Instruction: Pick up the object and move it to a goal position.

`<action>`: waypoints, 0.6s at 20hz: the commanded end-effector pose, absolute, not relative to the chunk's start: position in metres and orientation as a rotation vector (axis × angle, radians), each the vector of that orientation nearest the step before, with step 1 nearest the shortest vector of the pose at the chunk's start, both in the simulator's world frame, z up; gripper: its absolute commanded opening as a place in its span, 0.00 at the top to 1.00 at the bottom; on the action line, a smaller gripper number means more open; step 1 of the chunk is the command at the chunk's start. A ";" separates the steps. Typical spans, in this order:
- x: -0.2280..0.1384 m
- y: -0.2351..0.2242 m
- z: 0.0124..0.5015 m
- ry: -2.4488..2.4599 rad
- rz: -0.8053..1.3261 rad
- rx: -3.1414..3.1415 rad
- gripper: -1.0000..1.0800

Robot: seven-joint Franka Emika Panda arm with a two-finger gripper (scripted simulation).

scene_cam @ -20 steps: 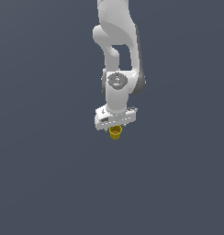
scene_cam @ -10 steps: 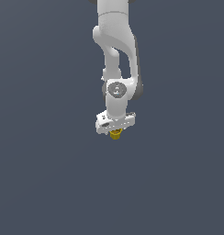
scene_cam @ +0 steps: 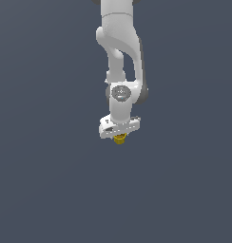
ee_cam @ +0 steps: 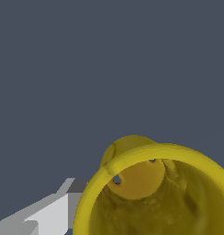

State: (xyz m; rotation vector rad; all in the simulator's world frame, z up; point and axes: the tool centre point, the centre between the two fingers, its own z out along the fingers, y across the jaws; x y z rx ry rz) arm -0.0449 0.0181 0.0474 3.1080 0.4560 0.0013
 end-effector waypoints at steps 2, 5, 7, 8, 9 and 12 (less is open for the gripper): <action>-0.045 0.018 0.047 0.456 0.001 3.108 1.00; -0.046 0.021 0.048 0.456 0.001 3.108 1.00; -0.049 0.027 0.049 0.456 0.001 3.108 1.00; -0.051 0.031 0.050 0.456 0.001 3.108 1.00; -0.053 0.035 0.051 0.456 0.001 3.108 1.00; -0.061 0.052 0.055 0.456 0.001 3.108 1.00</action>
